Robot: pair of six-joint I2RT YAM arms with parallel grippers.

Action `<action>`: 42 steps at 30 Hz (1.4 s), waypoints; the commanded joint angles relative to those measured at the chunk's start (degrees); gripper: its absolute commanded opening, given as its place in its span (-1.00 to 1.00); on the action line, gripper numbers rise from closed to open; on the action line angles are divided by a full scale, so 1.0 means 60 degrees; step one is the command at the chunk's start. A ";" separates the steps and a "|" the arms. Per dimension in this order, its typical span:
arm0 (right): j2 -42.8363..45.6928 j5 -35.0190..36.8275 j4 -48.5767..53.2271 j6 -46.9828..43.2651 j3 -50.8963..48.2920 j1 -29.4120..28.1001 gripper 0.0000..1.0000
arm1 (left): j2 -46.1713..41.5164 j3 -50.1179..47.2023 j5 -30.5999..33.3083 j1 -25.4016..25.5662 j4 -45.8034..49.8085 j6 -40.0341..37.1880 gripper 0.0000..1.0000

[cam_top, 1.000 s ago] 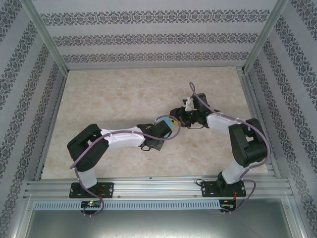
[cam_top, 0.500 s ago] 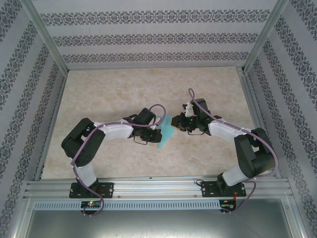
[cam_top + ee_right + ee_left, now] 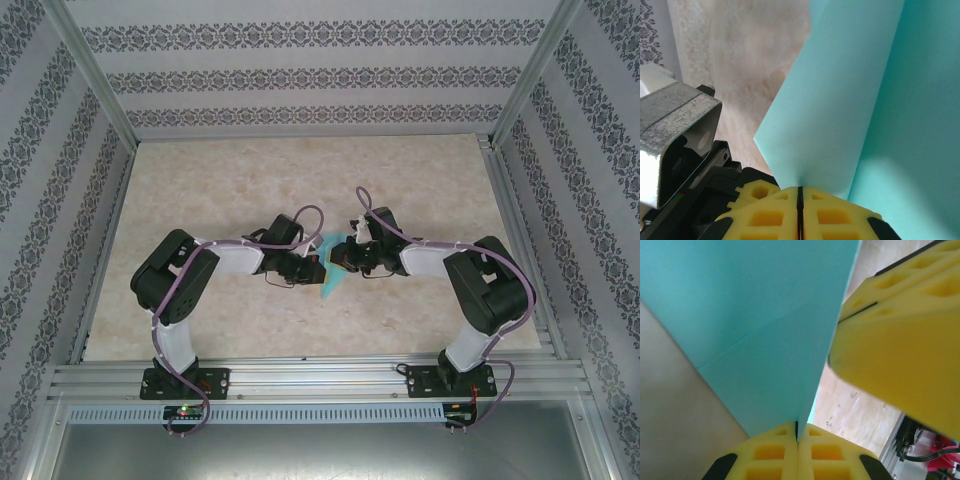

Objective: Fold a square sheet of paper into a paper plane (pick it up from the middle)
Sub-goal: Fourth fold the wing at the center of the table.

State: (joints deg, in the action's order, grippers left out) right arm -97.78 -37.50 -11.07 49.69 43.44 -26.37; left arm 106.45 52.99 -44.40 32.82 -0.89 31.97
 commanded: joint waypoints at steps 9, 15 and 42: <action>-0.0593 -0.0160 -0.0367 0.0115 0.0647 0.0059 -0.77 | 0.0420 -0.0281 -0.0424 -0.0324 -0.0424 0.0735 -0.92; -0.0823 -0.0223 -0.0366 0.0095 0.0670 0.0070 -0.77 | 0.0718 -0.0377 -0.0574 -0.0365 -0.0701 0.1110 -0.94; -0.1626 -0.0598 -0.0464 0.0175 0.1138 0.0057 -0.71 | 0.0815 -0.1452 -0.0683 -0.0811 -0.2306 0.2583 -1.00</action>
State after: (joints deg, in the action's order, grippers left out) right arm -106.56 -40.14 -13.17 50.68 49.01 -26.37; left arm 109.14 46.17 -51.33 29.58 -15.84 45.89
